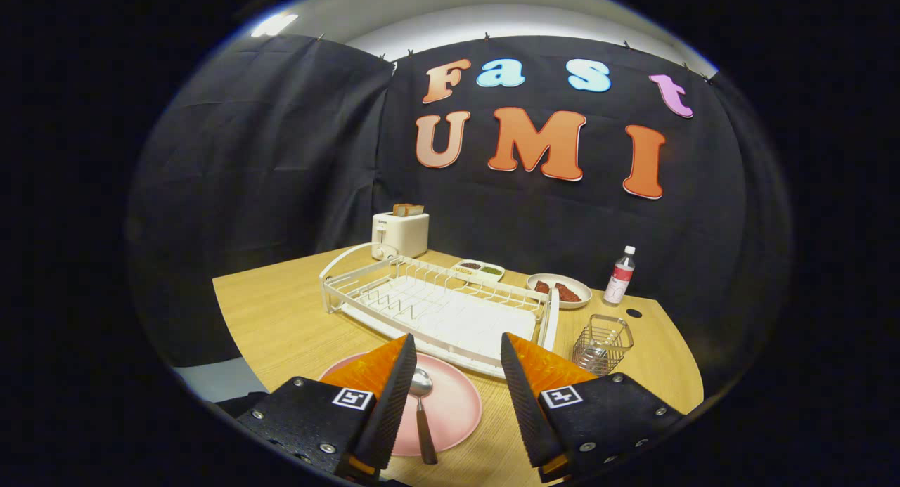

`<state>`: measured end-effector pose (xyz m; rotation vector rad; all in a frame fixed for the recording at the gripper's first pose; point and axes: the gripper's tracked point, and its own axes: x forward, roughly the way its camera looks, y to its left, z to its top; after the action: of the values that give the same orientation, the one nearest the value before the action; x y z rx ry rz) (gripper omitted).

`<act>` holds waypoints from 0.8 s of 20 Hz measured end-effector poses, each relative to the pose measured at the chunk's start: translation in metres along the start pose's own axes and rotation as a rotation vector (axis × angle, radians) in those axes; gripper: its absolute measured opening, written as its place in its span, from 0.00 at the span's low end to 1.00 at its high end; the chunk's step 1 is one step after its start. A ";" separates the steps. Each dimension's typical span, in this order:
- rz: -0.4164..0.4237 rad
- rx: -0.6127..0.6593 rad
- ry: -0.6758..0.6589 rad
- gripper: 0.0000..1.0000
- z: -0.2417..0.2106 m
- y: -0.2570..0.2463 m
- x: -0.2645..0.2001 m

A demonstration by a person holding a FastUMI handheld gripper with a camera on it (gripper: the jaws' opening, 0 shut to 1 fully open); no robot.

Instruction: Take the plate from the dish rack, then take the spoon from the basket and place it into the plate.

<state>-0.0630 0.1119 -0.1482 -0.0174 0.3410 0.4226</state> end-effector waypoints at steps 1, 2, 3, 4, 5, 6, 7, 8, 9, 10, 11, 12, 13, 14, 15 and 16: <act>-0.015 0.013 -0.011 0.76 0.006 -0.003 -0.002; -0.025 0.029 -0.027 0.78 0.014 -0.004 -0.005; -0.040 0.043 -0.046 0.81 0.024 -0.006 -0.009; -0.062 0.056 -0.072 0.82 0.034 -0.012 -0.013; -0.089 0.063 -0.099 0.84 0.045 -0.019 -0.018; -0.121 0.061 -0.122 0.85 0.053 -0.024 -0.021; -0.156 0.055 -0.144 0.86 0.062 -0.032 -0.025; -0.191 0.048 -0.161 0.86 0.069 -0.038 -0.030; -0.221 0.050 -0.181 0.86 0.078 -0.044 -0.035; -0.244 0.059 -0.201 0.87 0.085 -0.046 -0.040; -0.258 0.075 -0.220 0.87 0.092 -0.048 -0.045; -0.266 0.090 -0.236 0.87 0.097 -0.049 -0.051; -0.271 0.105 -0.250 0.87 0.101 -0.050 -0.056; -0.276 0.114 -0.261 0.87 0.103 -0.051 -0.061; -0.286 0.116 -0.270 0.87 0.102 -0.054 -0.066; -0.306 0.125 -0.281 0.87 0.102 -0.059 -0.070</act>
<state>-0.0670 0.0392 -0.0325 0.1097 0.0836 0.0970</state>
